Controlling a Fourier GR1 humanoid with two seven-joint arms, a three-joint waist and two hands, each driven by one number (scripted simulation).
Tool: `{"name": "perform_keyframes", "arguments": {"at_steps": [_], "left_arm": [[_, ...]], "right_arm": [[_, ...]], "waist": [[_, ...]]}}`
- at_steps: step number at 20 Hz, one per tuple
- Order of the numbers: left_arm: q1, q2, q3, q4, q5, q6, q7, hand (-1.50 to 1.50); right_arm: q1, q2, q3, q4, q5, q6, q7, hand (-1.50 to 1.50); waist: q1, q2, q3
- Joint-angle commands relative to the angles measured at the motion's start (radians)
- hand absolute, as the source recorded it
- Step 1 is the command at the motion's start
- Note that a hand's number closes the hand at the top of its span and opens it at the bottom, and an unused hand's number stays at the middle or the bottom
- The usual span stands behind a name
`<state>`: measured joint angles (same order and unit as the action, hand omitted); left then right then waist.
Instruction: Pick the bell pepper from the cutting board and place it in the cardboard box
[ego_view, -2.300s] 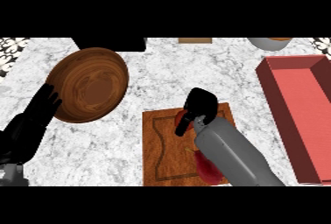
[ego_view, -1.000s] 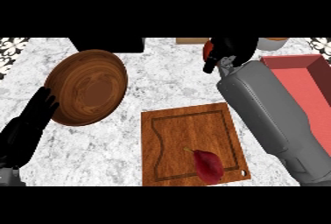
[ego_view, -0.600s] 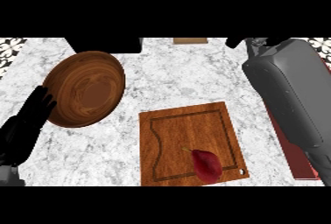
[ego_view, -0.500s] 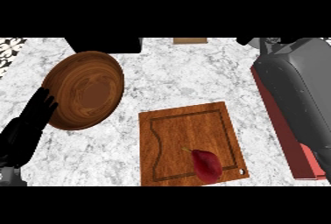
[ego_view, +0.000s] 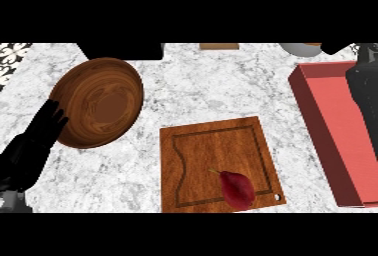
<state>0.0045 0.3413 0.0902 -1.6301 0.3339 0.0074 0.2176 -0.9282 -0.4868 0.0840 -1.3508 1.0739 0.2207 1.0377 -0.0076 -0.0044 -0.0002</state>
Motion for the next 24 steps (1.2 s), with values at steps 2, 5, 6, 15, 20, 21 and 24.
{"name": "perform_keyframes", "arguments": {"at_steps": [2, 5, 6, 15, 20, 21, 24], "left_arm": [[-0.021, -0.040, -0.019, 0.030, -0.042, 0.013, -0.028, 0.00], [-0.050, -0.039, -0.007, 0.029, -0.067, 0.031, -0.016, 0.00], [-0.009, -0.020, 0.019, 0.038, -0.028, -0.032, -0.036, 0.00], [-0.035, -0.024, 0.030, 0.022, -0.030, -0.040, 0.004, 0.00], [-0.035, -0.035, 0.024, -0.036, -0.043, -0.003, 0.060, 0.00], [-0.016, -0.034, 0.046, 0.019, -0.018, -0.065, -0.004, 0.00], [-0.018, -0.076, 0.022, 0.025, -0.073, -0.027, -0.026, 0.00]], "right_arm": [[0.083, -0.079, -0.081, -0.001, -0.002, 0.006, -0.059, 1.50], [0.142, -0.054, -0.100, 0.026, 0.009, -0.054, -0.107, 1.50], [0.200, -0.020, -0.091, -0.070, 0.016, -0.041, -0.056, 1.50], [0.287, 0.017, -0.207, 0.150, -0.070, -0.172, -0.212, 1.50], [0.401, 0.067, -0.286, 0.147, -0.127, -0.220, -0.167, -1.50], [0.348, 0.053, -0.275, 0.168, -0.138, -0.146, -0.166, -1.50], [0.424, 0.080, -0.280, 0.154, -0.159, -0.260, -0.291, -1.50]], "waist": [[0.003, 0.004, 0.000], [0.008, 0.005, 0.000], [0.006, 0.003, 0.000], [0.014, 0.007, 0.000], [0.008, 0.004, 0.001], [0.012, 0.005, 0.000], [0.009, 0.005, 0.000]]}}
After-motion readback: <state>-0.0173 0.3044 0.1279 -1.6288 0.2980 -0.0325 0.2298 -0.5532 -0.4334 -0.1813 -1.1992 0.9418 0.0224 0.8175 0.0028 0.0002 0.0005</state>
